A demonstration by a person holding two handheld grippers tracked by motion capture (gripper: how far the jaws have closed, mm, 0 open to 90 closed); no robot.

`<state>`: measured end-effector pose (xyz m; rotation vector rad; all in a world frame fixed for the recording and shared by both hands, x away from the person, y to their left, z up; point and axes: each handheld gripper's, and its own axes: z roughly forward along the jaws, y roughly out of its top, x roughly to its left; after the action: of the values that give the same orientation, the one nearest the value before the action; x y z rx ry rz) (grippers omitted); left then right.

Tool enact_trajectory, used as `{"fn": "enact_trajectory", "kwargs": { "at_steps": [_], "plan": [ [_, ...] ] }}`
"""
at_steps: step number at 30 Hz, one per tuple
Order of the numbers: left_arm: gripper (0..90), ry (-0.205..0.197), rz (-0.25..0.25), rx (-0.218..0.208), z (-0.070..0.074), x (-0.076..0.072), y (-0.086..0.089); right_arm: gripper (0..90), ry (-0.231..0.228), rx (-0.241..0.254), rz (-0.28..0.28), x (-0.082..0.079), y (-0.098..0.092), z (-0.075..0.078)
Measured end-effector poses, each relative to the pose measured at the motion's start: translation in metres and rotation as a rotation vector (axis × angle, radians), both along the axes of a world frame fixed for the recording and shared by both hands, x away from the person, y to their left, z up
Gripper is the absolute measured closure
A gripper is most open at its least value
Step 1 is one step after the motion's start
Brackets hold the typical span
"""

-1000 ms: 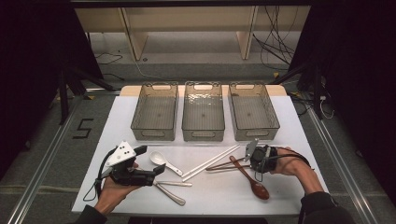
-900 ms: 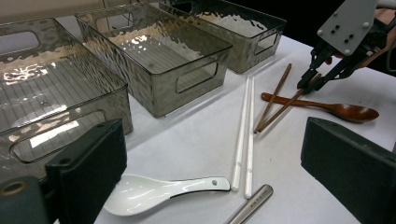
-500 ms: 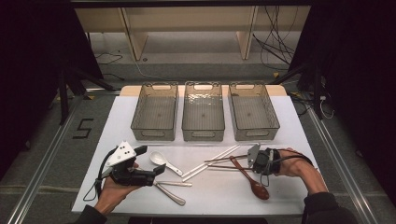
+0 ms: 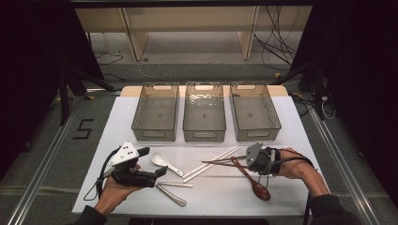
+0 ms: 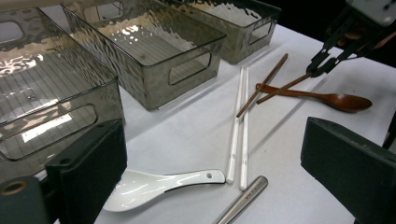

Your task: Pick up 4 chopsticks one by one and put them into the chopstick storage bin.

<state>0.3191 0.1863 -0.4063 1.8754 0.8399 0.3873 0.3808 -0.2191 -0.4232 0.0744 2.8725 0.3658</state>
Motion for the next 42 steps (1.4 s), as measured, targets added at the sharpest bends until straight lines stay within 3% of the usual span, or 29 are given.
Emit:
{"fn": "enact_trajectory", "kwargs": {
  "at_steps": [3,12,17,19,26,36,42],
  "plan": [
    [6.3,0.024,-0.022,0.020,0.002,0.003,-0.003,84.8,-0.008,0.013,0.017,-0.007,0.008,0.007],
    [9.1,0.038,-0.122,0.129,0.013,0.009,-0.029,84.8,-0.013,0.015,0.066,-0.021,0.036,0.016],
    [12.8,0.029,-0.196,0.227,0.016,0.013,-0.049,84.7,-0.023,0.015,0.091,-0.024,0.048,0.016],
    [14.0,0.045,-0.229,0.248,0.016,0.015,-0.056,84.7,-0.027,0.011,0.099,-0.026,0.052,0.018],
    [19.3,0.059,-0.332,0.382,0.009,0.018,-0.075,84.7,-0.028,0.016,0.119,-0.028,0.058,0.015],
    [29.9,0.107,-0.441,0.439,0.010,0.025,-0.098,84.7,-0.041,0.018,0.146,-0.035,0.070,0.017],
    [38.0,0.123,-0.500,0.497,0.006,0.022,-0.111,84.7,-0.054,0.016,0.167,-0.039,0.075,0.019]
  ]
}}
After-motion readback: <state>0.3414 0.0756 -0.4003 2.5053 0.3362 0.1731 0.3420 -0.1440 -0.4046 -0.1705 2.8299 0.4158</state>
